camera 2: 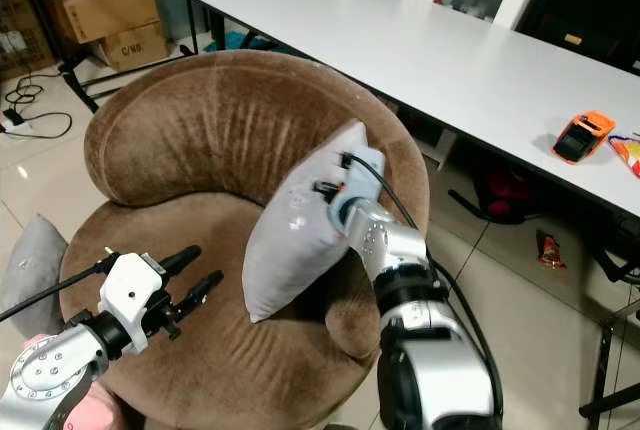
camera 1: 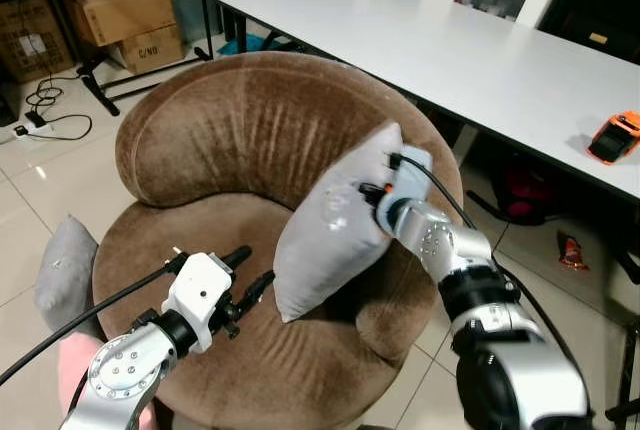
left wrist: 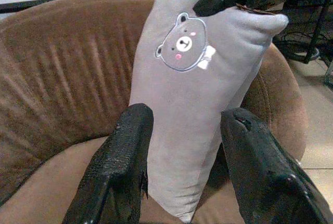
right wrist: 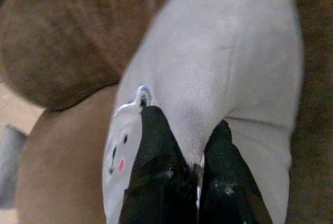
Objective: Move the pillow to the sofa from floor
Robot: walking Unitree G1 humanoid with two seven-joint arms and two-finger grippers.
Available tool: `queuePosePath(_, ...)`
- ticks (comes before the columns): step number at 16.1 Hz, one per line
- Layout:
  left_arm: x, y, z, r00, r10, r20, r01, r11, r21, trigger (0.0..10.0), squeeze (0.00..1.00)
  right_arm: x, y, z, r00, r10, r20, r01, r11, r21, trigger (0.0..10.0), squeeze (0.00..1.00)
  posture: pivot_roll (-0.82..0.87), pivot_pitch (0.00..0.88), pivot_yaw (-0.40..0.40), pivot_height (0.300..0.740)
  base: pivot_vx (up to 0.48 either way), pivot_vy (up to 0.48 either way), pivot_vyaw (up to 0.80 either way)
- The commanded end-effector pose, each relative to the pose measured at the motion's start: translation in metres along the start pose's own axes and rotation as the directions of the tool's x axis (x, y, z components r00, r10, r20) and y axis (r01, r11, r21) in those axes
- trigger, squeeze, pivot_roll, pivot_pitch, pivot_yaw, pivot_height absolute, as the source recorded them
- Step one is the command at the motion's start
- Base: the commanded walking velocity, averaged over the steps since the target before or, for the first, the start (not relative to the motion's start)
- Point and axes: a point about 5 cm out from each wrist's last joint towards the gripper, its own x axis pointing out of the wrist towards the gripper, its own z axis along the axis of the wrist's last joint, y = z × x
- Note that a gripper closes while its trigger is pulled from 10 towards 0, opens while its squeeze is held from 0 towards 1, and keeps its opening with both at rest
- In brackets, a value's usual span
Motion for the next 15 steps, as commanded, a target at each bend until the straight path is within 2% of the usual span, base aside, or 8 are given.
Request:
queuePosePath(1,0.001,-0.003,0.002,1.000,-0.031,0.002,0.031,0.999,-0.014,10.0,0.00,0.003,0.000,0.005,0.999,-0.033,0.012,0.033,0.999,-0.029,10.0,0.00,0.03,0.000,-0.075,0.740,0.000,0.000,0.00)
queuePosePath(2,0.001,-0.006,0.001,0.999,-0.050,-0.004,0.049,0.998,-0.024,10.0,0.00,0.005,-0.004,0.001,0.997,-0.071,-0.005,0.071,0.997,-0.029,10.0,0.00,0.03,0.000,-0.076,0.740,0.000,0.000,0.00)
queuePosePath(3,0.000,-0.008,0.000,0.998,-0.067,-0.009,0.067,0.997,-0.026,10.0,0.00,0.006,-0.014,0.003,0.987,-0.157,0.024,0.158,0.986,-0.053,10.0,1.00,0.03,0.000,-0.077,0.740,0.000,0.000,0.00)
queuePosePath(7,0.004,-0.006,0.002,0.998,-0.057,0.004,0.057,0.998,-0.022,10.0,0.00,-0.005,-0.050,0.041,0.924,-0.267,0.274,0.288,0.957,-0.041,10.0,1.00,0.02,0.000,-0.070,0.740,0.000,0.000,0.00)
queuePosePath(9,0.005,-0.007,0.003,0.999,-0.032,0.024,0.033,0.999,-0.037,10.0,0.00,-0.015,-0.062,0.053,0.887,-0.261,0.381,0.245,0.965,0.090,10.0,1.00,0.01,0.000,-0.064,0.740,0.000,0.000,0.00)
queuePosePath(11,0.006,-0.003,0.007,0.997,0.041,0.063,-0.036,0.997,-0.072,10.0,0.00,-0.025,-0.051,0.053,0.887,-0.154,0.434,0.114,0.987,0.116,10.0,1.00,0.00,0.000,-0.058,0.740,0.000,0.000,0.00)
queuePosePath(12,0.007,0.010,0.017,0.966,0.225,0.130,-0.207,0.969,-0.138,10.0,0.00,-0.045,-0.028,0.044,0.893,0.028,0.448,-0.134,0.969,0.206,10.0,1.00,-0.01,0.000,-0.058,0.740,0.000,0.000,0.00)
queuePosePath(15,-0.002,0.010,0.024,0.903,0.401,0.151,-0.370,0.908,-0.198,10.0,0.00,-0.087,-0.013,-0.005,0.922,0.131,0.365,-0.170,0.982,0.078,10.0,0.96,-0.03,0.000,-0.055,0.740,0.000,0.000,0.00)
